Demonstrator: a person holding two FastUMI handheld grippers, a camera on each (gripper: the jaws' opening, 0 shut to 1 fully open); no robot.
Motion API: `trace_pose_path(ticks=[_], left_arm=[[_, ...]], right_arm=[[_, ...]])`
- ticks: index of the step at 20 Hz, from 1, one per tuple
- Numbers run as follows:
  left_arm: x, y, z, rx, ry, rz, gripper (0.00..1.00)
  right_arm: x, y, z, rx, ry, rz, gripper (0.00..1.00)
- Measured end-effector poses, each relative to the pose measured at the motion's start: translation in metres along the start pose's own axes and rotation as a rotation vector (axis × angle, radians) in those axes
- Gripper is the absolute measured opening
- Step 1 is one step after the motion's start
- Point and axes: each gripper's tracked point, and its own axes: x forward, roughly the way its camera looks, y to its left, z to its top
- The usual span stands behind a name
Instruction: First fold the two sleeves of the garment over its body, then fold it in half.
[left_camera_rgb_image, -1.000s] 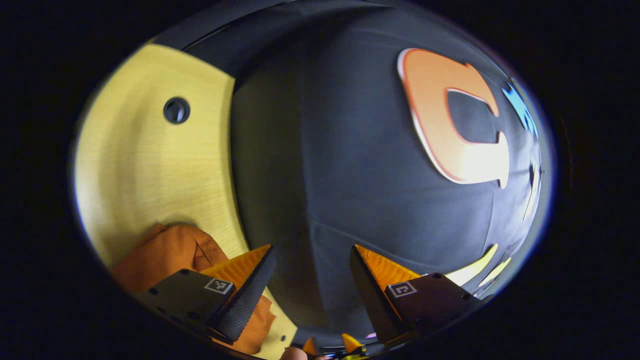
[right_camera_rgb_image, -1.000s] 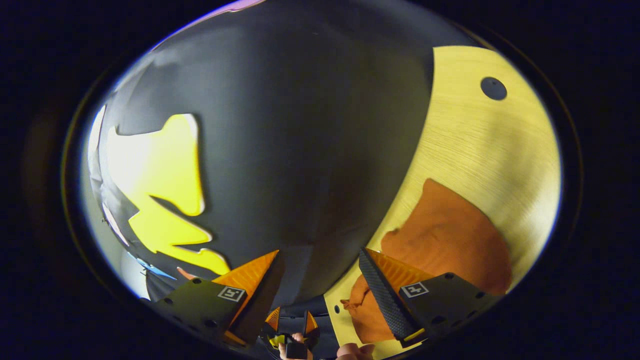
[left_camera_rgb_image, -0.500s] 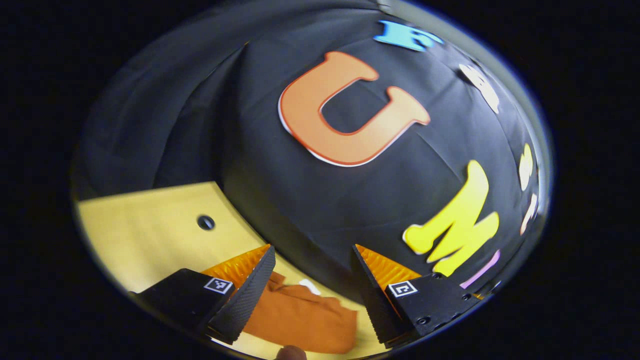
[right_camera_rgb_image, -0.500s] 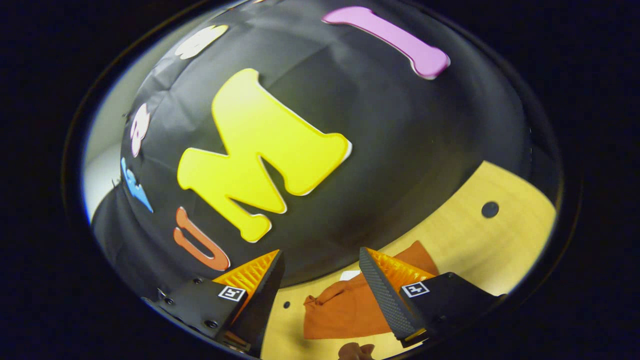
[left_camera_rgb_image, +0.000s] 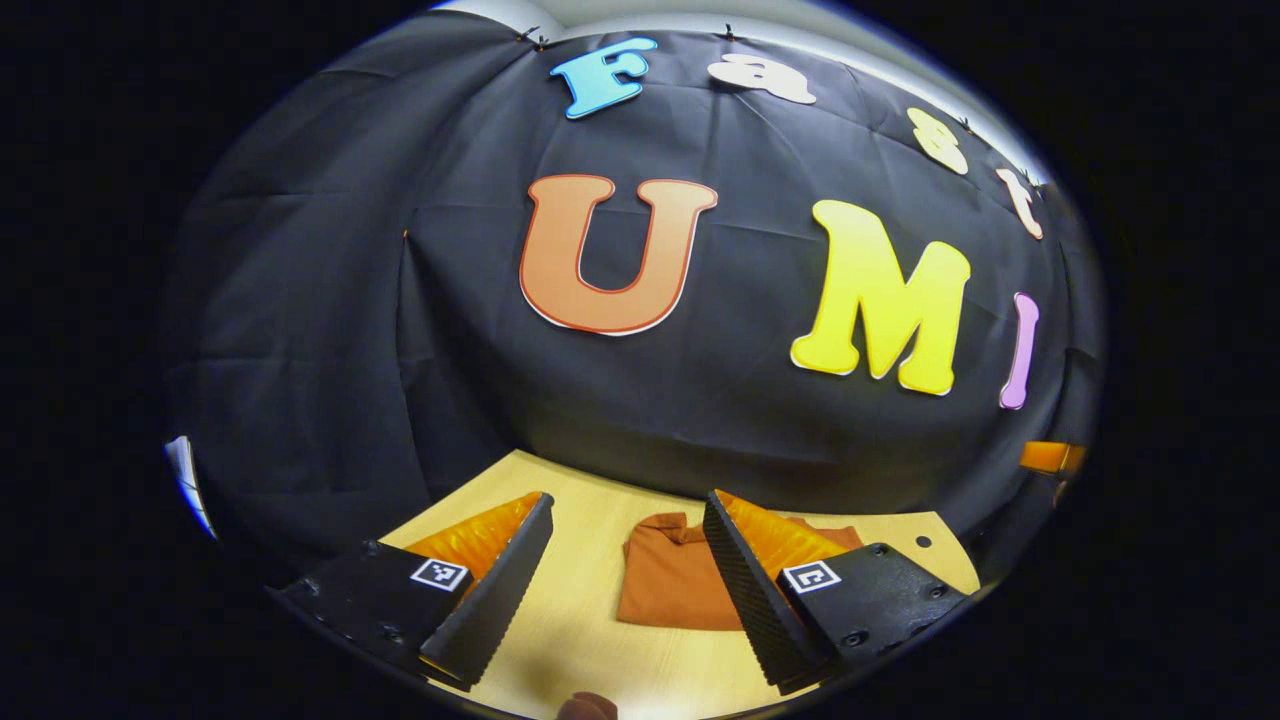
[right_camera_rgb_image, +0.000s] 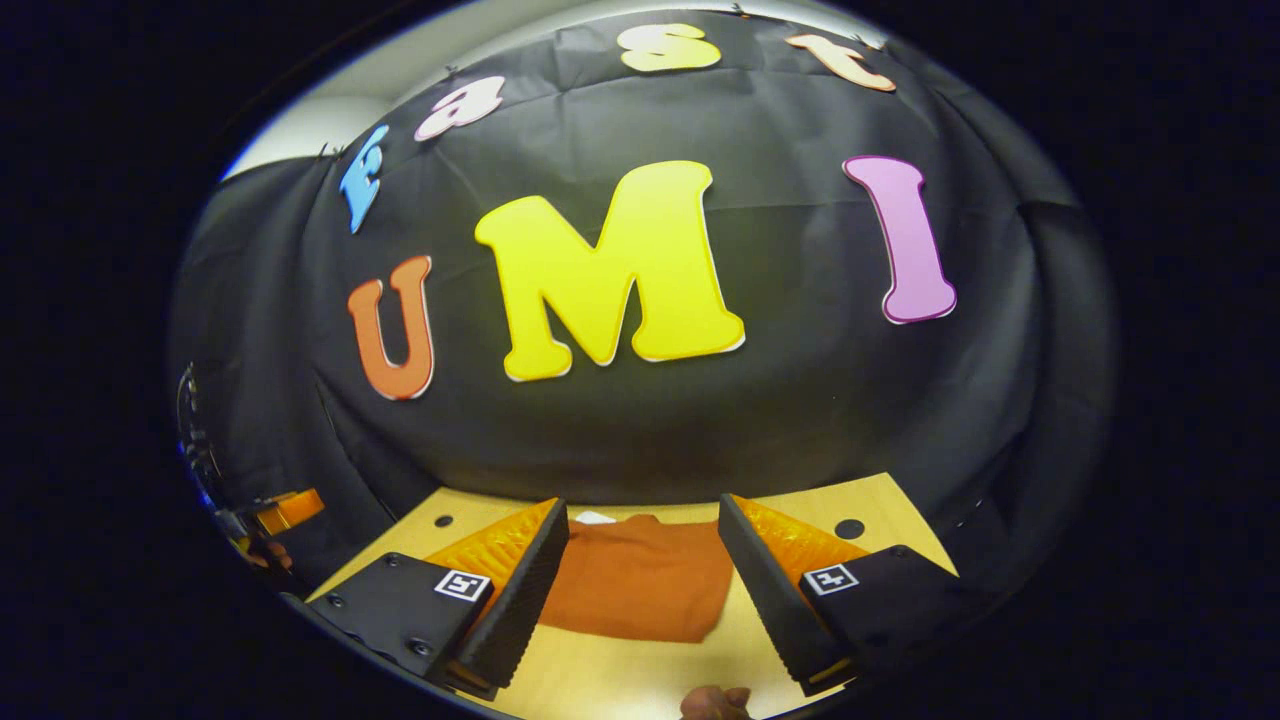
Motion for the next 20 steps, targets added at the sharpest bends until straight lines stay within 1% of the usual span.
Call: trace_pose_path(ticks=[1, 2, 4, 5, 6, 7, 8, 9, 11, 14, 16, 17, 18, 20], left_arm=[[-0.011, -0.004, 0.001, 0.009, -0.025, -0.010, 0.98], [-0.020, -0.011, -0.001, 0.022, -0.026, -0.025, 0.99], [-0.037, -0.018, -0.004, 0.071, -0.027, -0.042, 0.98], [-0.046, -0.025, -0.004, 0.085, -0.028, -0.062, 0.98], [-0.056, -0.032, -0.001, 0.102, -0.040, -0.071, 0.98], [-0.062, -0.036, 0.002, 0.118, -0.051, -0.078, 0.98], [-0.070, -0.042, 0.002, 0.127, -0.052, -0.088, 1.00], [-0.076, -0.048, 0.002, 0.134, -0.055, -0.102, 0.98], [-0.087, -0.062, 0.004, 0.151, -0.076, -0.126, 0.98], [-0.095, -0.075, 0.002, 0.161, -0.085, -0.158, 0.98], [-0.094, -0.074, 0.008, 0.174, -0.107, -0.151, 0.98], [-0.093, -0.073, 0.008, 0.174, -0.109, -0.149, 1.00], [-0.093, -0.074, 0.009, 0.172, -0.109, -0.147, 0.98], [-0.090, -0.070, 0.011, 0.173, -0.108, -0.137, 0.98]], right_arm=[[-0.009, -0.004, -0.003, -0.035, -0.003, -0.024, 0.93], [-0.020, -0.009, -0.005, -0.069, -0.012, -0.059, 0.98], [-0.043, -0.012, -0.009, -0.127, -0.041, -0.109, 0.97], [-0.056, -0.007, -0.012, -0.148, -0.052, -0.112, 0.92], [-0.065, 0.002, -0.016, -0.175, -0.054, -0.093, 0.97], [-0.072, 0.006, -0.021, -0.203, -0.049, -0.098, 0.93], [-0.080, 0.010, -0.025, -0.220, -0.048, -0.098, 0.97], [-0.085, 0.015, -0.026, -0.213, -0.059, -0.099, 0.96], [-0.096, 0.025, -0.028, -0.168, -0.073, -0.101, 0.96], [-0.098, 0.045, -0.028, -0.168, -0.077, -0.080, 0.96], [-0.095, 0.056, -0.023, -0.195, -0.093, -0.065, 0.96], [-0.092, 0.064, -0.022, -0.203, -0.096, -0.046, 0.96], [-0.090, 0.069, -0.022, -0.206, -0.098, -0.034, 0.96], [-0.085, 0.076, -0.022, -0.210, -0.095, -0.018, 0.96]])
